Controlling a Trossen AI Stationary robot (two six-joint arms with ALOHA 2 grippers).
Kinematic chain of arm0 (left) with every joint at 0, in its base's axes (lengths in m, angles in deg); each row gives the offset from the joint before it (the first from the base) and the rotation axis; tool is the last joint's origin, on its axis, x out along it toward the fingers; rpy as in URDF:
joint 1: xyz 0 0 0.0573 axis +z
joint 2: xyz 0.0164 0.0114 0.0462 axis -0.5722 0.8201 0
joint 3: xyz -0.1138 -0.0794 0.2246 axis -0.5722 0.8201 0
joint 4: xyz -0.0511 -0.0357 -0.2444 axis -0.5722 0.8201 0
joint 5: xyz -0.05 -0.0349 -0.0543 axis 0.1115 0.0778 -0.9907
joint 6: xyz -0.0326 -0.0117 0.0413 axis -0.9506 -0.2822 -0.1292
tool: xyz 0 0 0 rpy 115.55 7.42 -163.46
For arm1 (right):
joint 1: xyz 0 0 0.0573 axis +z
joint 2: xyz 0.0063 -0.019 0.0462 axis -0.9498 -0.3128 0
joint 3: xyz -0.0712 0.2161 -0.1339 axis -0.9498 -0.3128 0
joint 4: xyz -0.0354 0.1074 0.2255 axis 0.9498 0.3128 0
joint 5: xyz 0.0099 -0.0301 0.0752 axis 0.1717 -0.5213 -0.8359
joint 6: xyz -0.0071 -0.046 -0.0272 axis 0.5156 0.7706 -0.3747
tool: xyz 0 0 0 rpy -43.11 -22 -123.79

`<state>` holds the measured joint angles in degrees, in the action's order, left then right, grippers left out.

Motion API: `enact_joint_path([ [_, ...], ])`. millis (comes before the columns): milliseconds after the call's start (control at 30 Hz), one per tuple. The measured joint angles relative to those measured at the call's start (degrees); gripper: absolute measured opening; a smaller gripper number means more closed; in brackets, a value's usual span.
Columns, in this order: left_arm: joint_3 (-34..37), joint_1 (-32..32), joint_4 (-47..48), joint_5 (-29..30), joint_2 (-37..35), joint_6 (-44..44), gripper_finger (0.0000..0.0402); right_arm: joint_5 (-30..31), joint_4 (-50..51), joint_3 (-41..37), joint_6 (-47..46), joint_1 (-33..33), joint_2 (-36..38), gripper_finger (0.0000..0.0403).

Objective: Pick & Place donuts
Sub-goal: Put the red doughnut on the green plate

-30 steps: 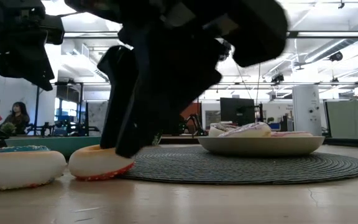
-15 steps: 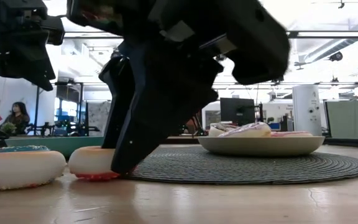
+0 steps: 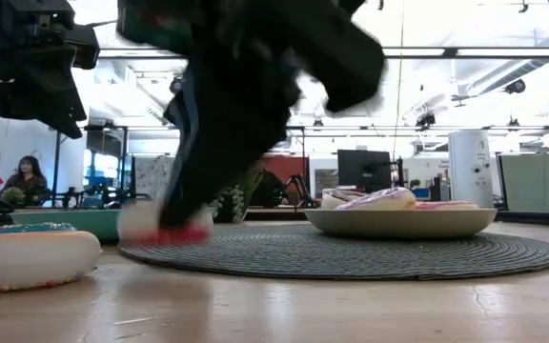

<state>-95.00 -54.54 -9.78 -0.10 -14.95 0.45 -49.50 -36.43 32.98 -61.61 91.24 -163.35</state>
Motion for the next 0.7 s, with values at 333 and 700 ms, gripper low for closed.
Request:
enact_joint_path([
  [333,0.02,-0.04,-10.21,0.14,0.04,7.36,0.0142,-25.01,-7.91,-4.03,-22.62,-17.75,10.44,0.0013],
  [700,-1.76,-4.23,-14.85,20.86,0.37,16.94,0.0130,-7.52,-69.34,-26.37,-76.52,-26.89,17.29,0.0013],
])
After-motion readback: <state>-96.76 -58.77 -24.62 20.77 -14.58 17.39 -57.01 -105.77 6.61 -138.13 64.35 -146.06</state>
